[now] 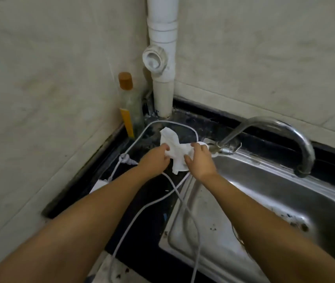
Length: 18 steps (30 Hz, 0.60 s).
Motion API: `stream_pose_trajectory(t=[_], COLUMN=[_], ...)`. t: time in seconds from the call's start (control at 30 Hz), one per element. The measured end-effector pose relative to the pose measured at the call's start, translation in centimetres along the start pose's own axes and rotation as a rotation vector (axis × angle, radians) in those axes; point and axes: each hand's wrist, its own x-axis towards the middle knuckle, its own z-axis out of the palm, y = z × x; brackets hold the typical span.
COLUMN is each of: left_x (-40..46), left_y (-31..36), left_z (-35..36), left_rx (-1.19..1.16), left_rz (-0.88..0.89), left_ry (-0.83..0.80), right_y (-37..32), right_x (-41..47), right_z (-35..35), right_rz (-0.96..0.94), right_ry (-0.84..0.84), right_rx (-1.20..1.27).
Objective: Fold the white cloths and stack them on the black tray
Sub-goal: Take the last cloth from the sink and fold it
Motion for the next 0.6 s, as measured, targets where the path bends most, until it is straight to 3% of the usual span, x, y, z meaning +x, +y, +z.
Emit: stream_pose_trajectory(t=[0.13, 0.3, 0.6], left_x=[3.2, 3.5, -3.7], left_y=[0.5, 0.8, -0.3], left_z=[0.8, 1.3, -3.0], left_rx=[0.024, 0.16, 0.188], left_rz=[0.038, 0.086, 0.076], left_ry=[0.051, -0.056, 0.262], right_y=[0.1, -0.9, 0.4], right_x=[3.0, 2.3, -5.9], right_z=[1.0, -0.1, -6.8], right_rz=[0.034, -0.123, -0.087], right_ry=[-0.053, -0.025, 0.232], right_rx=[-0.029, 0.057, 0.455])
